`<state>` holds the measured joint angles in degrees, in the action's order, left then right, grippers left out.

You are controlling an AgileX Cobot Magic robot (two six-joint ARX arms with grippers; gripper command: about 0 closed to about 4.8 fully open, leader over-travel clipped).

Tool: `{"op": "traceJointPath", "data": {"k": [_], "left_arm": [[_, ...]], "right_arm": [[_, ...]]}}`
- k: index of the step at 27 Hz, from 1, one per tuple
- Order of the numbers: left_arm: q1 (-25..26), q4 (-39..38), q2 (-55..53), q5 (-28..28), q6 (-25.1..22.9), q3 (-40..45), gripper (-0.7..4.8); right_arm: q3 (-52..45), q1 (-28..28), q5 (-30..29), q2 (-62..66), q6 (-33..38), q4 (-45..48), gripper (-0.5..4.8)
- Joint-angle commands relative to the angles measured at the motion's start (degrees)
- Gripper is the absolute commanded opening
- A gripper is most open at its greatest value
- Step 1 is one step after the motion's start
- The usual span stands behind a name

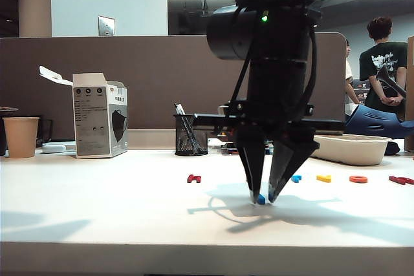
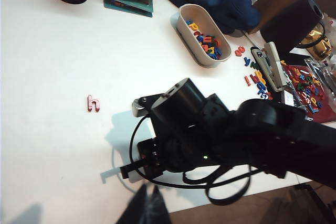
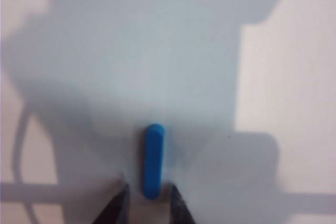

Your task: Select the appropriate letters from the row of letter magnets placed on the table to arrange into the word "love".

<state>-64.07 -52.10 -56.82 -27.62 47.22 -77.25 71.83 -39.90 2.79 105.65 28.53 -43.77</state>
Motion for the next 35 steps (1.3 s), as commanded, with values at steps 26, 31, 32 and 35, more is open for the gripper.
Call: {"op": "traceJointPath", "data": {"k": [26,31,32,35], "left_arm": [[-0.1,0.3,0.0,-0.2,-0.3,-0.2,-0.04],[-0.1,0.3,0.0,-0.2,-0.3,-0.2,-0.04],[-0.1,0.3,0.0,-0.2,-0.3,-0.2,-0.04],[-0.1,0.3,0.0,-0.3,-0.3,-0.2,-0.04]], "right_arm": [[4.6,24.2,6.1,-1.2,-18.2,-2.2,2.19],[4.7,24.3,6.3,1.4,-18.4,0.6,2.19],[4.7,24.3,6.3,1.6,-18.6,0.9,2.18],[4.7,24.7,6.1,1.9,-19.7,3.1,2.17]]}}
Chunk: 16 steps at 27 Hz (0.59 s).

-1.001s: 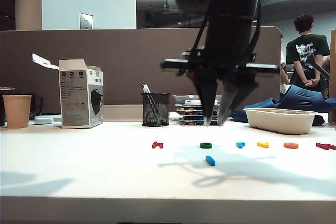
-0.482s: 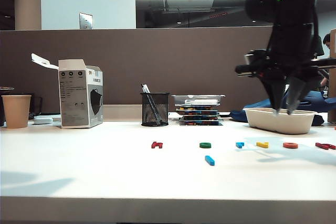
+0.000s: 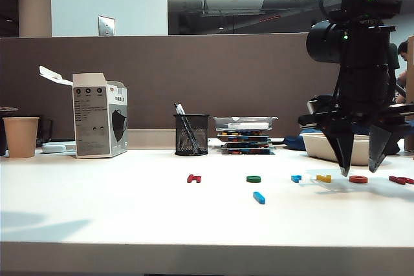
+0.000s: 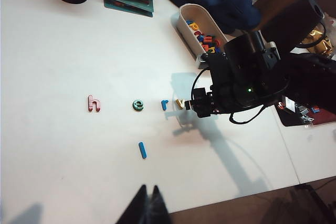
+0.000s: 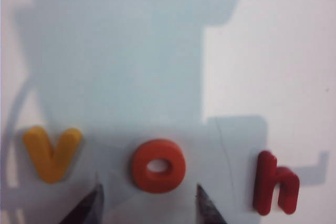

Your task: Select the appropriate letters from the row of letter magnets placed on the table to arrange into the word "love".

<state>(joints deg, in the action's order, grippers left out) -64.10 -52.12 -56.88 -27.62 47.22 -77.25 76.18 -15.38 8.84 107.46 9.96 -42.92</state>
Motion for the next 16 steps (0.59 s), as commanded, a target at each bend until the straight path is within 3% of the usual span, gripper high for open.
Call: {"op": "traceJointPath", "data": {"k": [1,16], "left_arm": [[-0.1,0.4,0.1,-0.3,-0.3,-0.2,-0.04],[-0.1,0.3,0.1,-0.2,-0.3,-0.2,-0.04]], "right_arm": [[0.3,0.3,0.1,0.2,-1.3,2.4,2.16],[0.3,0.6,0.1,3.1,-1.3,-0.3,2.1]]}}
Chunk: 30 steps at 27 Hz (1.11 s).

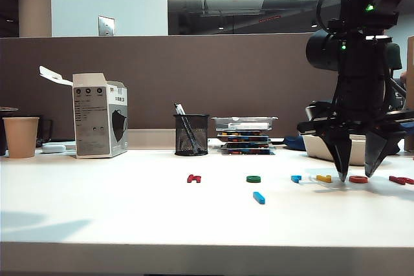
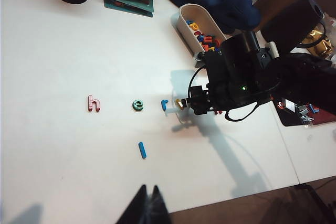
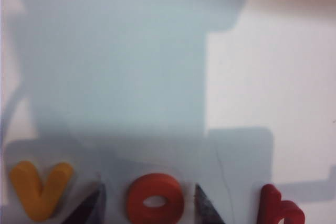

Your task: Select the appropriate letters from the row of letter magnets placed on the table to arrange into the word "love".

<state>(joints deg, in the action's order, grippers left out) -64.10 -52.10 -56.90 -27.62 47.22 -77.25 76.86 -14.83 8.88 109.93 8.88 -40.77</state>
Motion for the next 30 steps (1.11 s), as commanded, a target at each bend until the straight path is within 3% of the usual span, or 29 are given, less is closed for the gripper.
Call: {"op": "traceJointPath", "data": {"k": [1,22,23,24,25,30], "left_arm": [[-0.1,0.3,0.1,-0.2,-0.3,-0.2,-0.04],[-0.1,0.3,0.1,-0.2,-0.3,-0.2,-0.04],[-0.1,0.3,0.1,-0.2,-0.3,-0.2,-0.04],[-0.1,0.3,0.1,-0.2,-0.3,-0.2,-0.04],[-0.1,0.3,0.1,-0.2,-0.3,-0.2,-0.04],[-0.1,0.3,0.1,-0.2,-0.3,-0.2,-0.04]], "right_arm": [[-0.4,0.0,0.0,0.6,-0.2,-2.9,2.1],[-0.4,1.1,0.0,0.9,-0.2,-3.6,1.97],[-0.4,1.1,-0.2,0.9,-0.2,-3.6,1.9],[-0.4,1.1,-0.3,0.9,-0.2,-3.6,1.41],[-0.4,1.1,-0.5,0.9,-0.2,-3.6,1.26],[-0.4,1.1,-1.5,0.9,-0.2,-3.5,1.16]]}}
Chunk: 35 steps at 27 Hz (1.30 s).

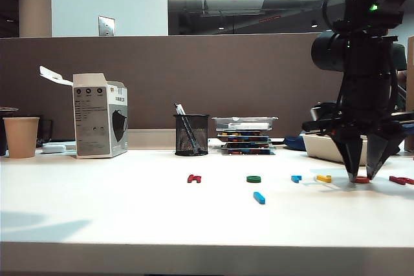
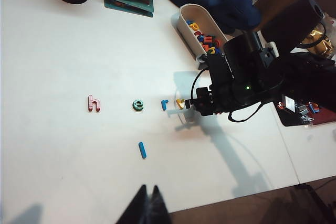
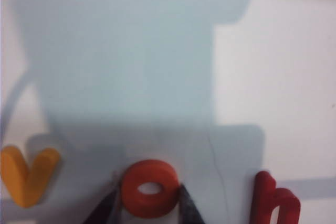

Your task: Select the appropriate letters from the row of letter magnets placed on the table to arrange into the word "love".

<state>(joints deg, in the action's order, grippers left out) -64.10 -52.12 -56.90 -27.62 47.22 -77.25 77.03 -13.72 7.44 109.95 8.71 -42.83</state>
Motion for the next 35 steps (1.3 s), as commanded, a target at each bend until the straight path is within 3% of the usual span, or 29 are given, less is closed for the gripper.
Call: {"op": "traceJointPath", "data": {"k": [1,15,24,29,35], "left_arm": [[-0.1,0.4,0.1,-0.2,-0.3,-0.2,-0.04],[-0.1,0.4,0.1,-0.2,-0.3,-0.2,-0.04],[-0.1,0.4,0.1,-0.2,-0.3,-0.2,-0.04],[-0.1,0.4,0.1,-0.2,-0.3,-0.2,-0.04],[-0.1,0.3,0.1,-0.2,-0.3,-0.2,-0.04]], "right_arm": [[-0.5,0.0,0.0,0.9,0.0,-1.5,1.16],[-0.4,0.0,-0.1,-0.2,0.0,-3.3,1.16],[-0.4,-0.2,-5.5,-6.9,0.3,-3.2,1.17],[-0.6,-0.3,-12.5,-8.8,2.9,-6.4,1.17],[-1.5,-4.0,-12.0,-8.9,5.0,-9.1,1.17]]}}
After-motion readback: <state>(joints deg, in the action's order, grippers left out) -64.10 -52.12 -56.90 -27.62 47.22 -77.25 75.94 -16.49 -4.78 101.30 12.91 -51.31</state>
